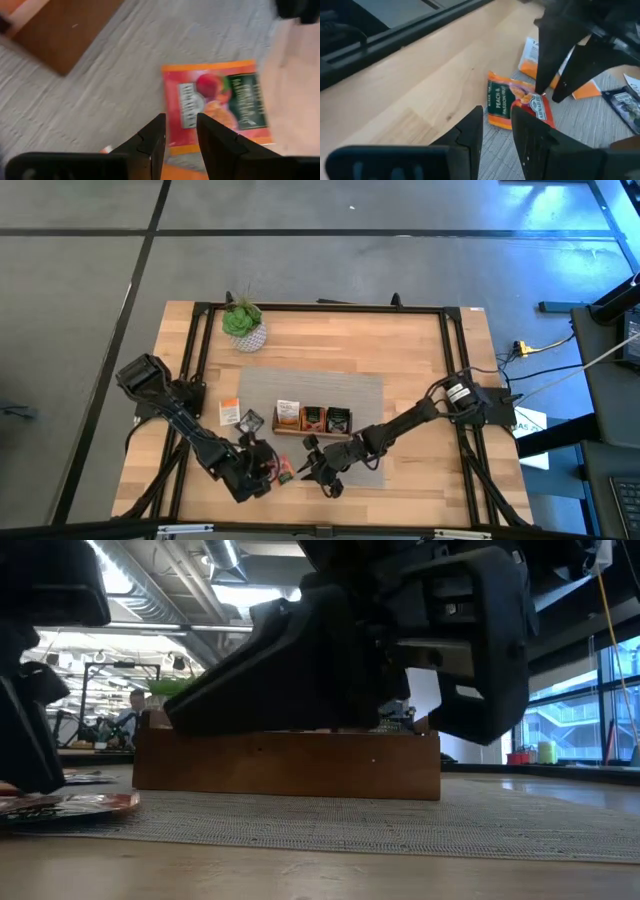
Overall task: Pick & Place Tea
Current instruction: Put the orange tea bag into the middle section of the wooden organizer
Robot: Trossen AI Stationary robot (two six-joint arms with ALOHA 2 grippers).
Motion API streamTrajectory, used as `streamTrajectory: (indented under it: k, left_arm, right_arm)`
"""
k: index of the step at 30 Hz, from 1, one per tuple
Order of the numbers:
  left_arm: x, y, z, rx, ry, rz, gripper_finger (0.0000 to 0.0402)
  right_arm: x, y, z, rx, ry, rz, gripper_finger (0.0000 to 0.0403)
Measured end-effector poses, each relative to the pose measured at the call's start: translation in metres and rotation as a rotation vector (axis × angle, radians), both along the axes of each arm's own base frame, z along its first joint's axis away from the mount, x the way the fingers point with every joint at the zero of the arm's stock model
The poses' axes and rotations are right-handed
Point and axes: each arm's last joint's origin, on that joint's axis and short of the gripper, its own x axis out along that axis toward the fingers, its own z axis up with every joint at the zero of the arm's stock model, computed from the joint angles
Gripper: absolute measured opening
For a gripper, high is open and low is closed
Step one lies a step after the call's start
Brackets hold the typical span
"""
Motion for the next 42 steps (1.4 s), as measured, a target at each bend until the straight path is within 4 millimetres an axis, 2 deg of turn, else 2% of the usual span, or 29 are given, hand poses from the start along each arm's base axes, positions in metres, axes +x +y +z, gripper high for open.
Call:
streamTrajectory:
  k: [23, 30, 36, 42]
  left_arm:
    - [-0.004, 0.005, -0.006, -0.011, 0.031, 0.1, 0.0106]
    - [-0.001, 0.006, -0.019, 0.016, 0.022, 0.156, 0.0107]
    - [0.0, 0.005, -0.021, 0.013, 0.016, 0.158, 0.0108]
    - [-0.001, 0.004, -0.021, 0.014, 0.015, 0.152, 0.0105]
  right_arm:
    - [0.001, 0.002, -0.002, -0.143, -0.073, 0.085, 0.0105]
    - [0.021, 0.01, -0.018, -0.164, -0.023, 0.088, 0.0105]
    - [0.036, 0.015, -0.017, -0.264, 0.08, 0.02, 0.0105]
    - [0.039, 0.015, -0.016, -0.351, 0.071, -0.016, 0.0105]
